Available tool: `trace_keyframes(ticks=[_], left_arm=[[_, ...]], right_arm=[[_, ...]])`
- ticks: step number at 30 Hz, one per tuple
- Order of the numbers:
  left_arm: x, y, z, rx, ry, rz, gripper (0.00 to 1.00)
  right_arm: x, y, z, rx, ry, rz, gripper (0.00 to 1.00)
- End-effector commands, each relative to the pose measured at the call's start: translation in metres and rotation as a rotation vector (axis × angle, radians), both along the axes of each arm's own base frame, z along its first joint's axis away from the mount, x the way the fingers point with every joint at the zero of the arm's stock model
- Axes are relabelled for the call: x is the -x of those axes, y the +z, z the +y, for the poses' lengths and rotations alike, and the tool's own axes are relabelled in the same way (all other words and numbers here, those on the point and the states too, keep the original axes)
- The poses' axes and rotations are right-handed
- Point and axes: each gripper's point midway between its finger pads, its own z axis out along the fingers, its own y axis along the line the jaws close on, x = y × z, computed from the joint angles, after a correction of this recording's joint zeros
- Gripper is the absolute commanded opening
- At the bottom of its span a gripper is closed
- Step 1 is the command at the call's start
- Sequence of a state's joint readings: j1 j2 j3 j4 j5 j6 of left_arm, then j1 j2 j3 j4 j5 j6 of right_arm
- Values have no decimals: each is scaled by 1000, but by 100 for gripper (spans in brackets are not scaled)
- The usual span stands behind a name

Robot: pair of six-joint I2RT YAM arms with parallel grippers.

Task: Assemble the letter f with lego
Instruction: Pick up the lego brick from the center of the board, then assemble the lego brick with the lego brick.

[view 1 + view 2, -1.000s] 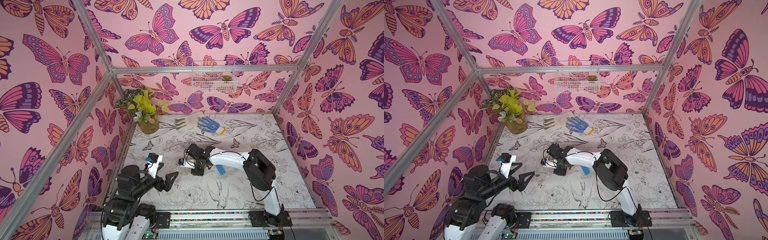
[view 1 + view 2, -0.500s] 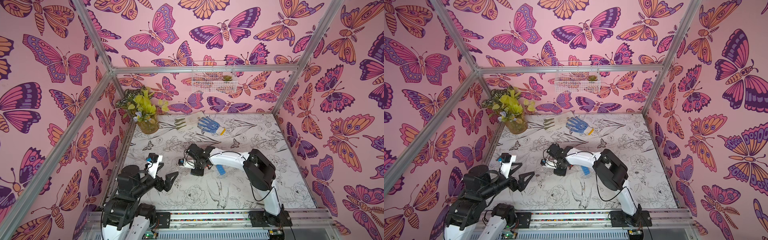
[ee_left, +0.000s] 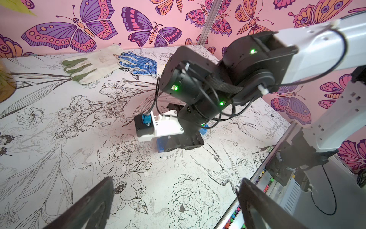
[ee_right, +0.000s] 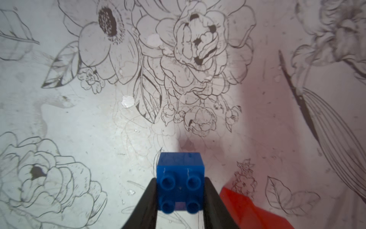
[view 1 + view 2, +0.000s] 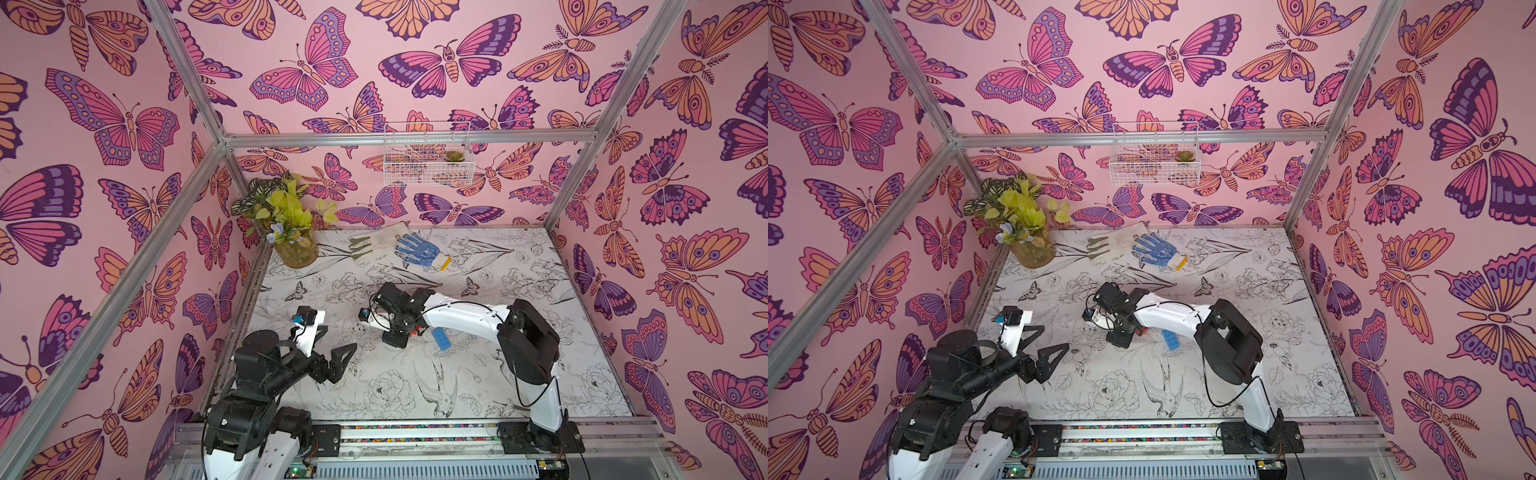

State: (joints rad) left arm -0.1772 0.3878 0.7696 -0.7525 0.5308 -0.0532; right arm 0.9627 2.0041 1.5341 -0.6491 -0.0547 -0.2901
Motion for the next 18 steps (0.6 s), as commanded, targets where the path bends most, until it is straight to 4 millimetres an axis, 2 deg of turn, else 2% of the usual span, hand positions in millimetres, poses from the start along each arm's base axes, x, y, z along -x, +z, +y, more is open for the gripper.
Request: trace_keyframes(ticks=[1,9,18], left_arm=[[0,-2,-1,4,-7,-7,99],[0,-2,-2,5,-10,-7,99],[0,-1,-2,5,-12,-7,99]], right_arm=[[-9,45,-6,-39,-99,-56,29],[-21,78,-26,-6,-191,-137,28],[-25,96,-44,-40,-216,-107,27]])
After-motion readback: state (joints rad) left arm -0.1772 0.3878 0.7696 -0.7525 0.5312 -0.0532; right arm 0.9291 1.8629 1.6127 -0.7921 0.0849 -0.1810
